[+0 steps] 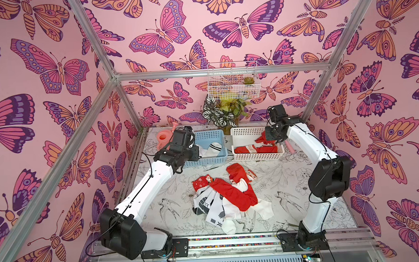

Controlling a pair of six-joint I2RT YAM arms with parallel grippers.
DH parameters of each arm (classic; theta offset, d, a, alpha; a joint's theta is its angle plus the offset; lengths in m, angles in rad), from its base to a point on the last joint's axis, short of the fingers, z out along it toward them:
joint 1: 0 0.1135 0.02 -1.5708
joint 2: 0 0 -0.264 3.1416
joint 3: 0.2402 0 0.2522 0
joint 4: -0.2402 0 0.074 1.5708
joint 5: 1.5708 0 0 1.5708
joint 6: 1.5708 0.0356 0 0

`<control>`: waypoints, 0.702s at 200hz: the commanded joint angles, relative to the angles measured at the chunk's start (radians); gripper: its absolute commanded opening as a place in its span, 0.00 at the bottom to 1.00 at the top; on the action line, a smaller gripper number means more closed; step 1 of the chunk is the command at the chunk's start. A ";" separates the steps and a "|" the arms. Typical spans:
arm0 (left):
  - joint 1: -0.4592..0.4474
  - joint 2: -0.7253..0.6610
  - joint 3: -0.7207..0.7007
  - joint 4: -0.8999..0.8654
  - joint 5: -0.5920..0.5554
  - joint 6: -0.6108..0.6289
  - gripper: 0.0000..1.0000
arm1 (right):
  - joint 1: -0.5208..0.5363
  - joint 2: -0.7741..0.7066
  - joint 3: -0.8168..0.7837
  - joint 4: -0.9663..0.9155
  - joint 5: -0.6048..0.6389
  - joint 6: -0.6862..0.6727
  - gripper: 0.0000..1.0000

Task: Sort the socks into the basket by color
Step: Place the sock in the bin.

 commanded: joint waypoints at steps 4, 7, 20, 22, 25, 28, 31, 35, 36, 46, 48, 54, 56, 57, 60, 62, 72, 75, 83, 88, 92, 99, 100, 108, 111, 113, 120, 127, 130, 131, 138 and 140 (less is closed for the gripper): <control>-0.005 -0.016 -0.016 -0.010 0.012 0.008 0.29 | 0.033 0.045 0.051 0.005 0.023 -0.010 0.02; -0.005 -0.017 -0.016 -0.009 0.013 0.008 0.29 | 0.036 0.049 0.056 0.004 0.023 -0.009 0.02; -0.005 -0.019 -0.016 -0.010 0.011 0.008 0.29 | 0.051 0.073 0.072 -0.001 0.024 -0.003 0.01; -0.005 -0.019 -0.016 -0.010 0.012 0.008 0.29 | 0.053 0.076 0.075 -0.002 0.023 -0.002 0.01; -0.006 -0.019 -0.016 -0.009 0.012 0.008 0.29 | 0.056 0.081 0.077 -0.002 0.021 0.000 0.01; -0.005 -0.020 -0.016 -0.010 0.012 0.009 0.29 | 0.060 0.085 0.080 -0.002 0.018 0.001 0.01; -0.005 -0.020 -0.015 -0.010 0.012 0.008 0.29 | 0.062 0.090 0.082 -0.002 0.016 0.004 0.01; -0.005 -0.021 -0.016 -0.009 0.011 0.009 0.29 | 0.066 0.095 0.085 -0.003 0.010 0.008 0.01; -0.005 -0.021 -0.016 -0.010 0.012 0.009 0.29 | 0.067 0.097 0.085 -0.003 0.008 0.009 0.01; -0.005 -0.022 -0.016 -0.010 0.012 0.009 0.29 | 0.078 0.110 0.089 -0.001 -0.006 0.018 0.01; -0.005 -0.023 -0.015 -0.010 0.011 0.008 0.29 | 0.080 0.111 0.089 0.000 -0.009 0.019 0.01; -0.005 -0.025 -0.016 -0.010 0.012 0.008 0.29 | 0.086 0.118 0.090 0.003 -0.017 0.024 0.01; -0.005 -0.024 -0.016 -0.010 0.012 0.010 0.29 | 0.089 0.120 0.090 0.005 -0.020 0.025 0.01; -0.005 -0.024 -0.016 -0.010 0.011 0.010 0.29 | 0.090 0.121 0.090 0.006 -0.021 0.025 0.01; -0.005 -0.026 -0.017 -0.010 0.012 0.010 0.29 | 0.093 0.124 0.091 0.006 -0.026 0.028 0.01; -0.005 -0.026 -0.017 -0.010 0.011 0.010 0.29 | 0.094 0.127 0.091 0.009 -0.030 0.029 0.01; -0.005 -0.028 -0.017 -0.009 0.007 0.009 0.30 | 0.103 0.138 0.094 0.009 -0.049 0.036 0.01; -0.005 -0.030 -0.019 -0.009 0.006 0.009 0.29 | 0.105 0.141 0.094 0.011 -0.053 0.038 0.01; -0.005 -0.029 -0.018 -0.008 0.005 0.009 0.29 | 0.112 0.148 0.096 0.014 -0.067 0.042 0.01; -0.005 -0.029 -0.019 -0.009 0.007 0.010 0.30 | 0.114 0.152 0.096 0.017 -0.076 0.044 0.01; -0.005 -0.029 -0.018 -0.008 0.008 0.009 0.30 | 0.118 0.156 0.095 0.019 -0.087 0.047 0.01; -0.005 -0.029 -0.018 -0.008 0.010 0.009 0.30 | 0.119 0.162 0.096 0.023 -0.103 0.051 0.01; -0.005 -0.029 -0.018 -0.009 0.010 0.009 0.30 | 0.119 0.163 0.095 0.024 -0.106 0.052 0.01; -0.005 -0.030 -0.018 -0.008 0.009 0.010 0.30 | 0.118 0.171 0.094 0.030 -0.128 0.059 0.01; -0.005 -0.030 -0.018 -0.008 0.010 0.010 0.30 | 0.120 0.173 0.095 0.032 -0.134 0.061 0.01; -0.005 -0.030 -0.019 -0.007 0.009 0.009 0.30 | 0.120 0.175 0.095 0.033 -0.138 0.063 0.01; -0.005 -0.032 -0.019 -0.009 0.010 0.009 0.29 | 0.120 0.180 0.096 0.036 -0.150 0.067 0.01; -0.005 -0.033 -0.019 -0.009 0.010 0.010 0.30 | 0.120 0.187 0.096 0.038 -0.162 0.070 0.02; -0.005 -0.032 -0.019 -0.009 0.009 0.009 0.30 | 0.120 0.188 0.095 0.040 -0.167 0.071 0.02; -0.005 -0.032 -0.019 -0.009 0.009 0.009 0.30 | 0.120 0.191 0.095 0.040 -0.168 0.072 0.02; -0.005 -0.032 -0.019 -0.007 0.009 0.010 0.30 | 0.121 0.195 0.096 0.042 -0.174 0.074 0.02; -0.005 -0.032 -0.019 -0.007 0.008 0.008 0.30 | 0.121 0.198 0.096 0.043 -0.176 0.075 0.02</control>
